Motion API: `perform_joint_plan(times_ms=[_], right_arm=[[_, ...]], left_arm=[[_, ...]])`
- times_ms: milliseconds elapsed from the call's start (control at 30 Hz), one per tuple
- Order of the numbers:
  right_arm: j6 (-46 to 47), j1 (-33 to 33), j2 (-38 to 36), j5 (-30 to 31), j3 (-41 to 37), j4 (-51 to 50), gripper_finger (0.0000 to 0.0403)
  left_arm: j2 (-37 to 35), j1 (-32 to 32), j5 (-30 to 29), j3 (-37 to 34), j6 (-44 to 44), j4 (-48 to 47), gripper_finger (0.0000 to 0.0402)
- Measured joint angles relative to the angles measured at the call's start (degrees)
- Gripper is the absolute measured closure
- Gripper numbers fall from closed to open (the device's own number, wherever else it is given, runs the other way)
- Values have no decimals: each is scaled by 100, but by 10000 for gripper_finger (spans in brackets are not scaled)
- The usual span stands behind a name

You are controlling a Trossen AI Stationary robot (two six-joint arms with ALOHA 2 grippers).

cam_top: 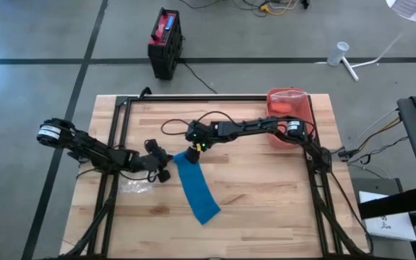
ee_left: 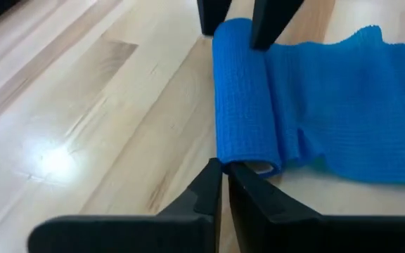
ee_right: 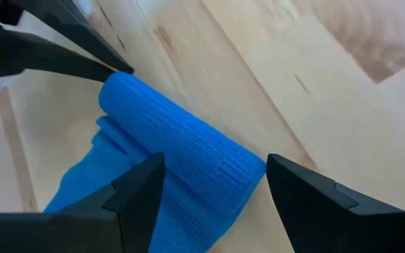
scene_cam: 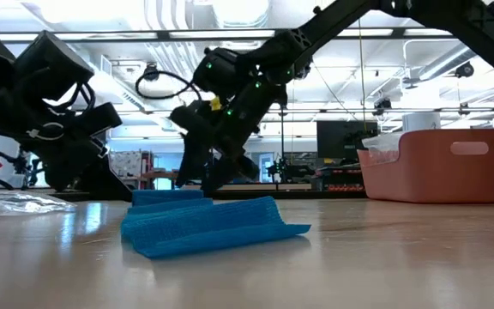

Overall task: Roll bandage
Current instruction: Roll the blue bandage

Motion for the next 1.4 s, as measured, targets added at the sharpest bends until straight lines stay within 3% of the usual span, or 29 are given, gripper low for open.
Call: perform_joint_plan(times_ms=[233, 433, 833, 1400], right_arm=[[42, -2, 79, -81, -11, 46, 167], [42, -3, 79, -81, -2, 82, 162], [42, 13, 79, -70, 0, 148, 167], [-7, 22, 76, -66, 0, 216, 162]], left_arm=[[-4, 0, 105, 0, 56, 34, 371], [-4, 149, 555, 2, -173, 151, 340], [-4, 275, 649, -2, -9, 335, 286], [37, 273, 575, -13, 35, 834, 295]])
